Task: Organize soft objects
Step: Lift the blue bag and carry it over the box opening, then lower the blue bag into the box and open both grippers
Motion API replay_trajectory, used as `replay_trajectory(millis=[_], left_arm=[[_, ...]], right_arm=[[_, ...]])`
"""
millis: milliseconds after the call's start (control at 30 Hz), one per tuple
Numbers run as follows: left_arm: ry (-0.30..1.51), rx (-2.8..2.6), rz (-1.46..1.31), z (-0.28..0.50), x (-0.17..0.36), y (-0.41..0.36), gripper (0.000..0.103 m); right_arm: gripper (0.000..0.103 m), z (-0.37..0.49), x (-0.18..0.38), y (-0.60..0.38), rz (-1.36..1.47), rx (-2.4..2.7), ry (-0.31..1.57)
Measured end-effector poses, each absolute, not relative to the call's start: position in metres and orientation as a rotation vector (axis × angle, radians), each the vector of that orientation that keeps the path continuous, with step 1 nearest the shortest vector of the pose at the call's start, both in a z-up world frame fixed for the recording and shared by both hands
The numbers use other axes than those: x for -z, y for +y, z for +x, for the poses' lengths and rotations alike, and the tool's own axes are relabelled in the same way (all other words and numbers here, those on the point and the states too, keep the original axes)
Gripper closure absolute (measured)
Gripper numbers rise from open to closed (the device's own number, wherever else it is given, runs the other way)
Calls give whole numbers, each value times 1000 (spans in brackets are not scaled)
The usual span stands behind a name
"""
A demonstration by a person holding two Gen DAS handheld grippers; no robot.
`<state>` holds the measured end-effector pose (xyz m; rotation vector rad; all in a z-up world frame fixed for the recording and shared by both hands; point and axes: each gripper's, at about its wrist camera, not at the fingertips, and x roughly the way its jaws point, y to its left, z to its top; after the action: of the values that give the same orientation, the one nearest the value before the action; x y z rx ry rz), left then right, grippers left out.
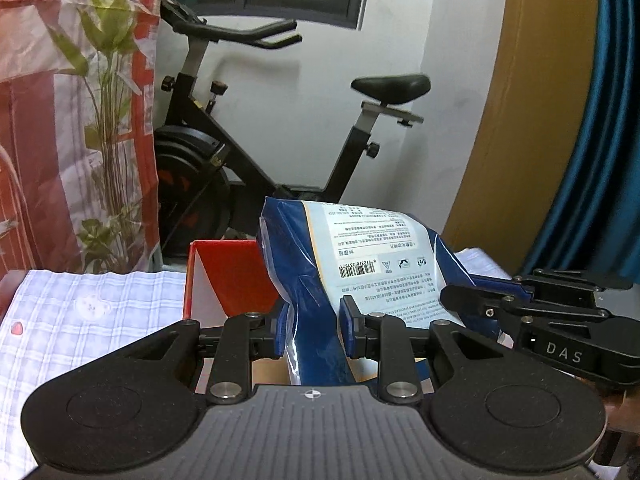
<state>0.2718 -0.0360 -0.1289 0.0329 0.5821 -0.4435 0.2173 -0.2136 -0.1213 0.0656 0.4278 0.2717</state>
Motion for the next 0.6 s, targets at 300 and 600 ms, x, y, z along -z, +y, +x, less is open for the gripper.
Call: replay_trajectory(millis=[300, 600], left_arm=[[681, 423, 102, 297, 151, -39, 75], [723, 423, 130, 298, 161, -36, 75]], right_arm=[[90, 256, 153, -213, 82, -257, 541], [90, 265, 181, -208, 127, -241, 638]])
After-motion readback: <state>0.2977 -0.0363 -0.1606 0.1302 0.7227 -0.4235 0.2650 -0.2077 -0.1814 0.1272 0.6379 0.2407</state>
